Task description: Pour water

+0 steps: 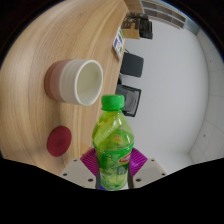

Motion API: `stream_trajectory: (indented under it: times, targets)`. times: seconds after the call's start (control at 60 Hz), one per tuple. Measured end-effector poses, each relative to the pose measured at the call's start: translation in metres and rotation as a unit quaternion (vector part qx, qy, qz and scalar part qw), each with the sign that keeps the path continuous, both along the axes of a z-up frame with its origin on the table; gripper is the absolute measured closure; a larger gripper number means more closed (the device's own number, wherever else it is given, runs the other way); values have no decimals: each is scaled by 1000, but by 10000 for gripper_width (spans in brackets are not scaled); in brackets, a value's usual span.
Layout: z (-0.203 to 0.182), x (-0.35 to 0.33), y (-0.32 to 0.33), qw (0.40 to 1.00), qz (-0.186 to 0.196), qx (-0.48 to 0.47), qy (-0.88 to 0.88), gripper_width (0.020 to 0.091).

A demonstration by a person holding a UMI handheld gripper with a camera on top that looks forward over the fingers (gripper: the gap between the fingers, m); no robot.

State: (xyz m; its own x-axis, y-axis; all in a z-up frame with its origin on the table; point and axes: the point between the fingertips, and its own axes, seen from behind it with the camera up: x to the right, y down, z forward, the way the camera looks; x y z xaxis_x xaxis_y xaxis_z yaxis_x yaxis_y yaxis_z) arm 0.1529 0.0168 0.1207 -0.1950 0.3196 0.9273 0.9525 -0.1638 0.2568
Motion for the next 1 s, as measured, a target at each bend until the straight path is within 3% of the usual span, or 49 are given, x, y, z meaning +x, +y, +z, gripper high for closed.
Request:
stream_trajectory:
  times: [0.15,0.333,0.433,0.567,0.683,1.0]
  targets:
    - [10,-14,13,993,39,10,-114,741]
    - [12,-20,11,993,36,5,-114,738]
    - [15,-25,4,998,26,3,-52,737]
    - [21,-37,-10,986,1,7,166,717]
    - [24,-42,-25,927,-55,9,372,717]
    - [-8,-13,-6,699,-122,15,705,718]
